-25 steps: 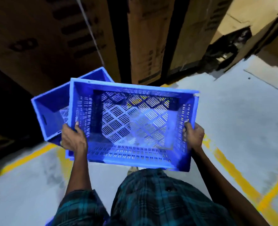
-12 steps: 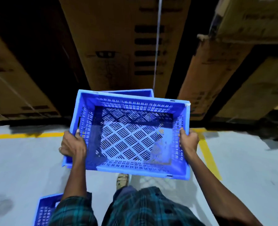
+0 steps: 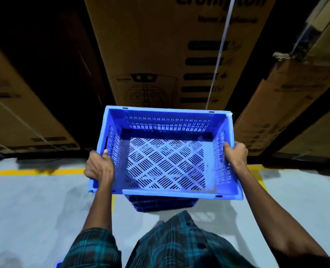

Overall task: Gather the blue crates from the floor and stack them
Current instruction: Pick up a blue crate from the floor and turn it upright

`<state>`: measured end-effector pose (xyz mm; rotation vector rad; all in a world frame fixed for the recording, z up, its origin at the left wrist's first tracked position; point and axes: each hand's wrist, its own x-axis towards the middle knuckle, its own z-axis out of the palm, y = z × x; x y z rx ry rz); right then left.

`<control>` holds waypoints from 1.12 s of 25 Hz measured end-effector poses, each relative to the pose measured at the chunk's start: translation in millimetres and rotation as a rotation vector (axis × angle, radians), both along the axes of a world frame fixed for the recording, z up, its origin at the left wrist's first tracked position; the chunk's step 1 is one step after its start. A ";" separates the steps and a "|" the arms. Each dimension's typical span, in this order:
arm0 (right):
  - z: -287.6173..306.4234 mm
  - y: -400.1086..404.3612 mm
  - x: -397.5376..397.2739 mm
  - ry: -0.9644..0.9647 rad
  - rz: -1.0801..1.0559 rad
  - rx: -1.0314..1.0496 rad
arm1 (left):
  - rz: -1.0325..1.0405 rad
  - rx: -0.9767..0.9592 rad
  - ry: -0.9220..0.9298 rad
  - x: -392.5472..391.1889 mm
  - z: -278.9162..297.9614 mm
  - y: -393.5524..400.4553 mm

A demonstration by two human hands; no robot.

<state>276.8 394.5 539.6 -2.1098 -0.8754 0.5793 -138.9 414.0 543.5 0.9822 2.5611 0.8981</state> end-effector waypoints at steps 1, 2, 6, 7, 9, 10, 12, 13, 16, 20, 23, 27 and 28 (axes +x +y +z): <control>1.6 17.5 -0.8 -0.015 0.011 -0.035 | -0.006 -0.031 -0.001 -4.5 3.9 17.1; 3.7 33.4 -1.0 -0.024 0.023 -0.074 | -0.009 -0.064 -0.005 -7.3 8.6 32.2; 16.1 86.5 4.8 -0.043 0.097 -0.185 | -0.025 -0.150 -0.024 -7.7 23.9 82.1; 19.0 99.1 6.1 -0.043 0.117 -0.200 | -0.028 -0.171 -0.035 -6.1 25.4 91.1; 23.5 120.1 9.3 -0.056 0.154 -0.230 | -0.037 -0.206 -0.062 0.1 23.6 101.9; 25.4 129.3 11.1 -0.068 0.180 -0.239 | -0.042 -0.213 -0.074 3.8 21.8 105.2; 21.6 142.3 14.3 -0.114 0.221 -0.251 | -0.047 -0.213 -0.086 8.6 17.7 107.9; 19.2 150.2 15.5 -0.127 0.242 -0.253 | -0.045 -0.214 -0.082 9.3 16.4 109.9; 18.4 169.1 17.4 -0.159 0.283 -0.249 | -0.047 -0.224 -0.069 10.3 15.2 114.3; 18.9 184.3 20.2 -0.171 0.312 -0.267 | -0.085 -0.244 -0.033 10.7 17.6 121.8; 15.4 181.9 20.1 -0.190 0.306 -0.330 | -0.105 -0.302 -0.017 7.1 14.0 119.6; 3.3 159.0 23.9 -0.201 0.271 -0.393 | -0.118 -0.366 0.068 3.8 0.2 102.7; -0.8 153.6 25.0 -0.211 0.258 -0.401 | -0.121 -0.375 0.083 3.6 -2.4 99.8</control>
